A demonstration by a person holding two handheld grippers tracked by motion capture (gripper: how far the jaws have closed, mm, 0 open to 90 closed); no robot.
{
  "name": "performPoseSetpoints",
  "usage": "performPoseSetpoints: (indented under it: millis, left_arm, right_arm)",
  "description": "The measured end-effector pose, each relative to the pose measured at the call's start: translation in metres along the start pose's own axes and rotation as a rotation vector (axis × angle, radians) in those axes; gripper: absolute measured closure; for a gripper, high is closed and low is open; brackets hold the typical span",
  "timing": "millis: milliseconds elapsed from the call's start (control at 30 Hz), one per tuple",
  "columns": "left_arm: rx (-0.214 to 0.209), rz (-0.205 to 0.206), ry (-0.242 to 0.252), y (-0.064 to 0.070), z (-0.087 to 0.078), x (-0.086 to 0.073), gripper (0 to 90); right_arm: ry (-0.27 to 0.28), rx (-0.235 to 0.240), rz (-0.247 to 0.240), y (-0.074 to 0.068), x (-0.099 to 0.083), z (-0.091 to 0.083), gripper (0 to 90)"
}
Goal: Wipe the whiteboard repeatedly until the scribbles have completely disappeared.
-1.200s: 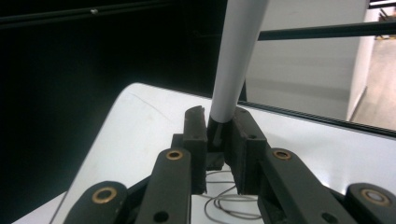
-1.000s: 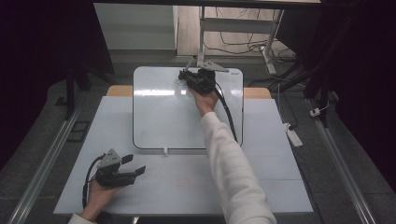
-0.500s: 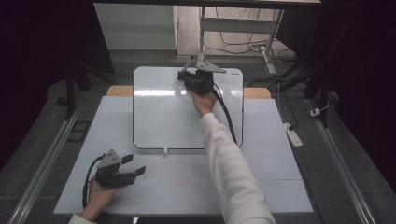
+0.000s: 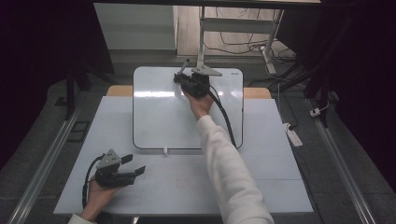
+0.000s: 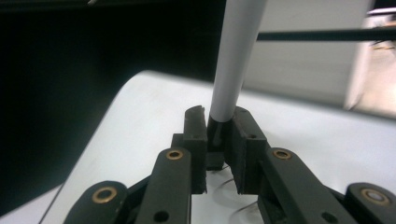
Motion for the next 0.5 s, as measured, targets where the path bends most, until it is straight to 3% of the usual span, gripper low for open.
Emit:
performPoseSetpoints:
  millis: [100,200,267,433,500]
  left_arm:
    - [0.002,0.002,0.002,0.001,-0.001,0.000,28.8]
    - [0.001,0.002,0.003,0.002,-0.002,0.000,28.8]
    - [0.001,0.004,0.002,0.001,-0.001,0.000,28.8]
    - [-0.010,-0.005,0.007,0.000,-0.001,0.000,28.8]
    - [-0.007,-0.004,0.009,0.001,-0.002,0.000,28.8]
  right_arm:
    - [-0.022,-0.001,-0.045,-0.006,-0.004,0.001,77.5]
    - [0.014,-0.061,-0.007,0.007,0.003,-0.007,77.5]
    - [0.028,-0.061,0.018,0.013,0.005,-0.010,77.5]
    - [-0.021,-0.002,-0.049,-0.007,-0.007,-0.001,77.5]
    - [-0.018,-0.008,-0.045,-0.004,-0.006,-0.003,77.5]
Point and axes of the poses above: each handheld gripper's, and its own axes: z roughly forward along the jaws, x roughly out of its top, y roughly to its right, the point moved 5 cm from there along z, roughly forward along the jaws, and after that the axes turned 13 degrees about -y, right-handed, at the moved point
